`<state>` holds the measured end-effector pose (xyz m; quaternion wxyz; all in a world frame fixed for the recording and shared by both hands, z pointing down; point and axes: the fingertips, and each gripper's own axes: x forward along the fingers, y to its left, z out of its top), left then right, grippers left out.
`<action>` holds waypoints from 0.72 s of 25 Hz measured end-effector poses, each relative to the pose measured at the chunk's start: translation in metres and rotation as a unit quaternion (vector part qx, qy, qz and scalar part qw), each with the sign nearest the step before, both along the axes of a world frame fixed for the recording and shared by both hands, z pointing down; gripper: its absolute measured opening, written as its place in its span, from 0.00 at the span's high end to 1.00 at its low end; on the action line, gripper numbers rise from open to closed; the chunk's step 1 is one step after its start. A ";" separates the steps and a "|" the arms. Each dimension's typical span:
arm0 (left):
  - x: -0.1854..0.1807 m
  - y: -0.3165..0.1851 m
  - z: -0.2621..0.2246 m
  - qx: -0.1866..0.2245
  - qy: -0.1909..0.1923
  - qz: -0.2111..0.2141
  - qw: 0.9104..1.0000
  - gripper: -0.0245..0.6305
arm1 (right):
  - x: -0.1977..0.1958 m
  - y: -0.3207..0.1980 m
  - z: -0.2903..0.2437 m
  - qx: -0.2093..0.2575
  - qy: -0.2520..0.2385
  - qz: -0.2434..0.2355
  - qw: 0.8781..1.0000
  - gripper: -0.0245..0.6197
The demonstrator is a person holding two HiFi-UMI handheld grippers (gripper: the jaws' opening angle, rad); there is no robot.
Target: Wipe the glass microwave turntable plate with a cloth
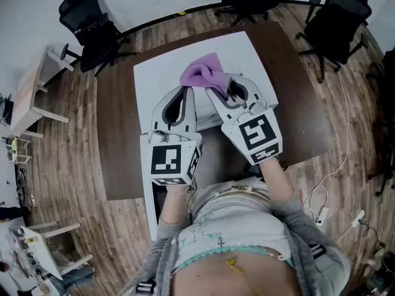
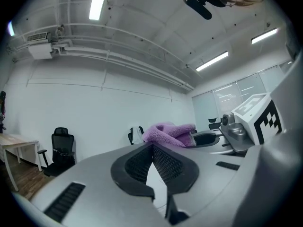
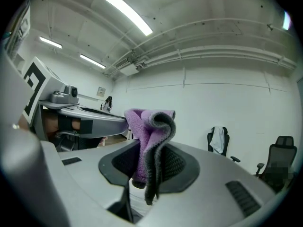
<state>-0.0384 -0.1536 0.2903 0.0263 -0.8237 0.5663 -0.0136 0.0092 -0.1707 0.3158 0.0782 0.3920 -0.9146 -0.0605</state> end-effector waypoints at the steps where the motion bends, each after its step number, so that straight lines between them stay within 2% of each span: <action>1: 0.001 0.000 0.000 0.001 -0.002 0.001 1.000 0.94 | 0.001 0.001 0.000 0.001 0.001 0.001 1.000 0.79; 18: 0.018 -0.006 -0.002 0.005 -0.023 -0.008 1.000 0.94 | 0.020 -0.001 0.002 -0.004 0.011 -0.006 1.000 0.79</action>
